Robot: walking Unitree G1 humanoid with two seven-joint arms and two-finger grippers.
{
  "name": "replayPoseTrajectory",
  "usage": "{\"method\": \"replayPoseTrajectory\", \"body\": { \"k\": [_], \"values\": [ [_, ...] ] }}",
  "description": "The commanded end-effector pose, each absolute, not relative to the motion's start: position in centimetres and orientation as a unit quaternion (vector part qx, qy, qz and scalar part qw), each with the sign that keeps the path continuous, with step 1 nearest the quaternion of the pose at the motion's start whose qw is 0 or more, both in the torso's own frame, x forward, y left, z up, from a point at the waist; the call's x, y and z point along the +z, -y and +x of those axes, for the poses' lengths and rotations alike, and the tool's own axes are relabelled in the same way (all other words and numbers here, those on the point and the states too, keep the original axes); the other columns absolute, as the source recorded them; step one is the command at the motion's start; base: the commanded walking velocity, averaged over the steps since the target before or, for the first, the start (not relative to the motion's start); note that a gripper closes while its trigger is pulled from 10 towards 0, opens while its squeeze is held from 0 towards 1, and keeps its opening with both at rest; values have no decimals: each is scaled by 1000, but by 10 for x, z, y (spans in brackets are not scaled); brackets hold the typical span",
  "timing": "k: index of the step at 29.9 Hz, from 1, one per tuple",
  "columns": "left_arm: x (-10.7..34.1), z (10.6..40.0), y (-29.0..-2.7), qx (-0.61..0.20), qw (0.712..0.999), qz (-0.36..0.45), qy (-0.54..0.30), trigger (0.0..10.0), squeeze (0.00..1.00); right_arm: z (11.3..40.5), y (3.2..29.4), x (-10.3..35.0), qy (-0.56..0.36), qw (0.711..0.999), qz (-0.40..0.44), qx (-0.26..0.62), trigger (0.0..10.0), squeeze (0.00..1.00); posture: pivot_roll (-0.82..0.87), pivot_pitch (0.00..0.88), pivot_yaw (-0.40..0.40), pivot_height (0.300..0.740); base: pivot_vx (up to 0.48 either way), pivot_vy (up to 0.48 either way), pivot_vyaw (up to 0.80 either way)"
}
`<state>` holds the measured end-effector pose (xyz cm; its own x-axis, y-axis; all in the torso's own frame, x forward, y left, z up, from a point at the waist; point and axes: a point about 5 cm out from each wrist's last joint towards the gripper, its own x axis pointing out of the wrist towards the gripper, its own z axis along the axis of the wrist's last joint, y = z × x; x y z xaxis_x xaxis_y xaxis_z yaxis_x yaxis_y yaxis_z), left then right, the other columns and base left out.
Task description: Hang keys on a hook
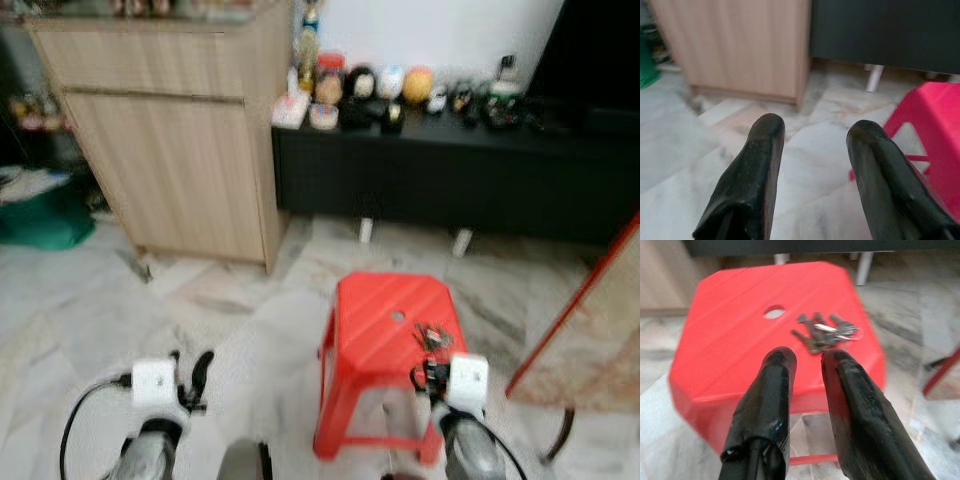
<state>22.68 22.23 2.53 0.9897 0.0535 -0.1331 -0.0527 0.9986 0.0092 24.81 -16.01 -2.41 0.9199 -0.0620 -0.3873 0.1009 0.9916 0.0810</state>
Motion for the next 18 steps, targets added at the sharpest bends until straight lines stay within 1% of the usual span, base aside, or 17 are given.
{"method": "replayPoseTrajectory", "body": {
  "k": [1,13,18],
  "values": [
    [27,230,-219,20,998,2,-64,10000,0,247,164,-25,-197,978,48,-47,10000,0,55,0,-43,637,277,0,0],
    [26,230,-221,23,998,2,-65,10000,0,251,162,-22,-191,980,47,-42,10000,0,56,0,-45,637,314,0,0],
    [26,231,-221,23,998,2,-64,10000,0,251,160,-22,-189,981,32,-23,10000,0,55,0,-46,637,330,0,0]
  ]
}}
